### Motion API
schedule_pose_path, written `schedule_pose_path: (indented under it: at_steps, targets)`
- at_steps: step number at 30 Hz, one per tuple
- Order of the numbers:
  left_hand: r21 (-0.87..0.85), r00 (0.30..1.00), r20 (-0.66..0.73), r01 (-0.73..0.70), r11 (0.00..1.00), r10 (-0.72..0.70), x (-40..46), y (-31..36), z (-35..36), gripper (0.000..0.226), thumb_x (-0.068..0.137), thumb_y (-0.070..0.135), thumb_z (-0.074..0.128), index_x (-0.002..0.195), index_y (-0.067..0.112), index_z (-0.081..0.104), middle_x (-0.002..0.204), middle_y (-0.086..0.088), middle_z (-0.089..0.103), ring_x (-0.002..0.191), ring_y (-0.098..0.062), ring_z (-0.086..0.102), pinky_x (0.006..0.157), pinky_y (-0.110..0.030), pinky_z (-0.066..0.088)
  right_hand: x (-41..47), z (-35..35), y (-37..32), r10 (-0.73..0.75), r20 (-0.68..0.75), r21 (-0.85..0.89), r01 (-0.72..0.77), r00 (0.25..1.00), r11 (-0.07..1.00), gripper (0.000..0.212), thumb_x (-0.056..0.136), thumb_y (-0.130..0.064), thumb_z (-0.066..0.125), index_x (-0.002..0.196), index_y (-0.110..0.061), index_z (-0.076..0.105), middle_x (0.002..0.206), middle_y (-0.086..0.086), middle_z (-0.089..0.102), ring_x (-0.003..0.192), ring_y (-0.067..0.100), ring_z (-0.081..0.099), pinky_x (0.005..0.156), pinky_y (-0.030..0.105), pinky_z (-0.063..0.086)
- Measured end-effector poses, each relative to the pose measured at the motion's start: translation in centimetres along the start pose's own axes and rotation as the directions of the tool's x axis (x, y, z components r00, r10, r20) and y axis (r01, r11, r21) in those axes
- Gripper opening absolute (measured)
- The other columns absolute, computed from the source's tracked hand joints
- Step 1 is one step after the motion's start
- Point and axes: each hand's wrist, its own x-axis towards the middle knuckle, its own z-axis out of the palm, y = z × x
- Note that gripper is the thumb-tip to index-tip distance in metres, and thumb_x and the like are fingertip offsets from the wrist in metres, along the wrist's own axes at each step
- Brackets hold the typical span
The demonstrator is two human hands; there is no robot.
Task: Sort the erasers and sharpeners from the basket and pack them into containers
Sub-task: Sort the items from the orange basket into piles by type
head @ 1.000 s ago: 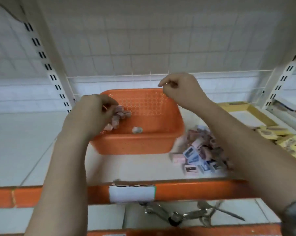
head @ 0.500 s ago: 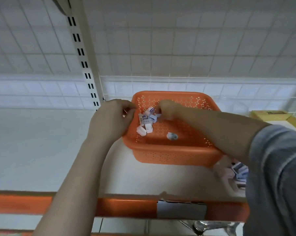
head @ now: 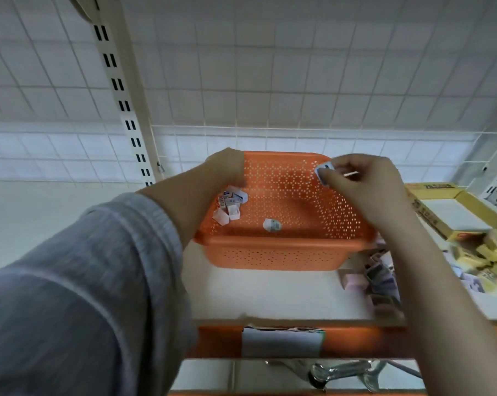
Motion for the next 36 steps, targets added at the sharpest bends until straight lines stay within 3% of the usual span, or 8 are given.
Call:
schedule_pose_path:
  at_steps: [8,10,14,17,19,23,30,36]
  targets:
    - [0.042,0.995,-0.093,0.033,0.999,-0.029,0.2,0.4,0.5,0.014,0.076,0.02,0.07,0.079,0.012,0.058,0.073,0.0,0.054,0.074,-0.02,0.059,0.07,-0.033,0.054,-3.1,-1.3,1.0,0.071,-0.163,0.133,-0.05,0.984,0.99,0.01,0.082,-0.022,0.07,0.075,-0.03,0.069,0.068,-0.024,0.067,0.066,-0.005,0.061,0.059,0.003,0.038]
    - [-0.018,0.991,-0.135,0.012,1.0,-0.014,-0.5,1.5,-0.6,0.022,0.077,0.025,0.072,0.072,0.012,0.054,0.079,-0.003,0.059,0.073,-0.02,0.057,0.066,-0.031,0.05,-3.3,-2.3,1.3,0.082,-0.203,0.14,-0.054,0.976,0.989,0.01,0.083,-0.022,0.069,0.075,-0.028,0.07,0.07,-0.019,0.069,0.065,-0.005,0.061,0.059,0.004,0.038]
    - [-0.203,0.952,-0.307,-0.055,0.978,-0.01,-4.3,5.2,-3.2,0.027,0.083,0.033,0.066,0.095,0.009,0.069,0.098,-0.006,0.065,0.087,-0.025,0.062,0.079,-0.037,0.052,-3.8,-5.6,2.7,0.113,-0.262,0.169,-0.07,0.959,0.983,0.008,0.085,-0.023,0.067,0.08,-0.027,0.072,0.072,-0.013,0.068,0.064,0.003,0.058,0.067,0.016,0.045]
    - [-0.393,0.899,-0.437,-0.161,0.905,-0.029,-9.0,8.8,-3.7,0.02,0.084,0.032,0.063,0.092,0.016,0.072,0.083,0.0,0.065,0.083,-0.02,0.062,0.075,-0.031,0.05,-4.3,-8.3,4.6,0.136,-0.273,0.19,-0.086,0.952,0.978,0.013,0.086,-0.025,0.067,0.073,-0.024,0.071,0.068,-0.004,0.068,0.065,0.012,0.055,0.065,0.026,0.044]
    - [-0.506,0.867,-0.49,-0.199,0.839,-0.09,-12.2,11.5,-3.0,0.014,0.083,0.03,0.063,0.086,0.019,0.072,0.071,0.003,0.064,0.076,-0.017,0.061,0.07,-0.029,0.05,-4.7,-10.0,6.3,0.136,-0.241,0.125,-0.109,0.961,0.986,0.014,0.087,-0.024,0.066,0.079,-0.015,0.073,0.065,0.004,0.066,0.063,0.013,0.052,0.058,0.024,0.039]
    - [-0.635,0.864,-0.466,-0.175,0.752,-0.192,-16.8,16.7,-0.6,0.01,0.082,0.024,0.066,0.083,0.016,0.072,0.076,-0.005,0.069,0.076,-0.022,0.064,0.072,-0.04,0.052,-5.2,-12.3,9.6,0.112,-0.062,-0.01,-0.113,0.992,0.994,0.015,0.087,-0.025,0.066,0.083,-0.012,0.073,0.066,0.012,0.064,0.056,0.009,0.05,0.057,0.023,0.039]
    - [-0.675,0.871,-0.393,-0.056,0.736,-0.294,-21.1,22.0,4.1,0.012,0.084,0.034,0.066,0.086,0.023,0.072,0.074,0.003,0.069,0.074,-0.014,0.064,0.069,-0.035,0.052,-3.5,-11.7,11.9,0.08,0.225,-0.107,-0.057,0.971,0.993,0.02,0.085,-0.027,0.069,0.099,-0.012,0.071,0.063,-0.011,0.055,0.056,0.001,0.049,0.047,0.005,0.033]
    - [-0.66,0.864,-0.406,-0.052,0.75,-0.297,-22.3,22.5,4.9,0.017,0.084,0.021,0.068,0.1,0.018,0.072,0.096,0.001,0.07,0.084,-0.016,0.062,0.073,-0.028,0.046,-2.7,-10.4,12.4,0.094,0.261,-0.18,-0.047,0.961,0.982,0.019,0.084,-0.028,0.07,0.092,-0.011,0.074,0.092,0.003,0.071,0.083,0.01,0.061,0.069,0.016,0.043]
